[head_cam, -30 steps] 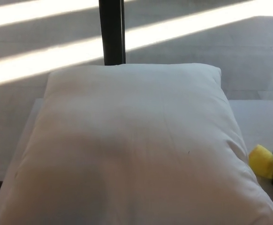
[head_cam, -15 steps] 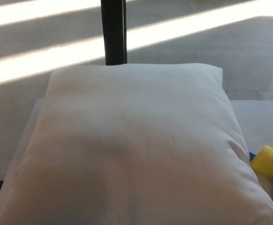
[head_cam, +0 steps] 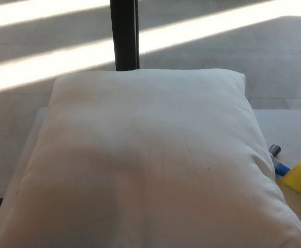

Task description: A hammer is kept on the right hand side and a pillow is kept on the left hand side on the desk infront of the robot and the robot uses its right hand to pick up the hammer and makes a downward swinging motion to hit the pillow

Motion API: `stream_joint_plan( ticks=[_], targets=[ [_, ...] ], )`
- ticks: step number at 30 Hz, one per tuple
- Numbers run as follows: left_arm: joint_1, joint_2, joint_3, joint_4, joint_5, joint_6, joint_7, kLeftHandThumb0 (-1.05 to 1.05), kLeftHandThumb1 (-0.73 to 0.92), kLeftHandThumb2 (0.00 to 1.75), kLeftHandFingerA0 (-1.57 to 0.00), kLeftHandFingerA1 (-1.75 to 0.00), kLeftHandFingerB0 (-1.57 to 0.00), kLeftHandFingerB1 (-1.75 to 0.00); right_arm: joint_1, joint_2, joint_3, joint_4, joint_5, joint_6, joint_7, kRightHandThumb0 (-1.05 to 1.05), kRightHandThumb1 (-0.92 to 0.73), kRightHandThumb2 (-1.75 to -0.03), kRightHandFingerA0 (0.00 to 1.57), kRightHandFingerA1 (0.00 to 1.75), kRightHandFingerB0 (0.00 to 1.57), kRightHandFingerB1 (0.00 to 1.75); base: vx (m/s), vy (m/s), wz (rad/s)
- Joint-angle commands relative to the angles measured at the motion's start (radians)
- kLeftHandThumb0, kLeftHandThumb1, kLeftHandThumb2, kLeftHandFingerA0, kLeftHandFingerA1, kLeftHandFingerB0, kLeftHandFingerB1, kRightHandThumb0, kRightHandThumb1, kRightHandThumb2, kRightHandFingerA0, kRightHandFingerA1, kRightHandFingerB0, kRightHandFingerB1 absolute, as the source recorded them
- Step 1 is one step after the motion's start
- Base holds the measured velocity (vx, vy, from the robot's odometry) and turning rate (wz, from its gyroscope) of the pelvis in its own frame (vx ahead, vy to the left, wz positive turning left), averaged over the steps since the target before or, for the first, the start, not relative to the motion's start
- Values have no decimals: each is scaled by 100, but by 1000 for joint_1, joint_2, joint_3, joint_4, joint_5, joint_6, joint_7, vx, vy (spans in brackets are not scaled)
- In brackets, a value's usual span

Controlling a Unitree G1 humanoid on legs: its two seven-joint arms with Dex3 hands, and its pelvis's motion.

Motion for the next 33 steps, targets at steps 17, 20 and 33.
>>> stream_joint_plan(
  ticks=[17, 20, 33],
  targets=[
    [36, 24, 20, -4, -15, -7, -2, -59, 75, 62, -67, -57, -60, -50, -35, 141, -686, -273, 710, 391, 453, -20, -60, -114, 101, 175, 70, 171, 0, 0, 0],
    [31, 24, 22, -1, -16, -4, 4, -60, 74, 62, -69, -57, -61, -50, -41, 147, -682, -345, 713, 404, 486, -20, -58, -121, 101, 175, 71, 175, 0, 0, 0],
    [51, 19, 17, -9, -12, -9, 9, -60, 76, 62, -69, -58, -61, -49, -99, 214, -794, -598, 845, 586, 529, -24, -66, -114, 92, 175, 62, 175, 0, 0, 0]
  ],
)
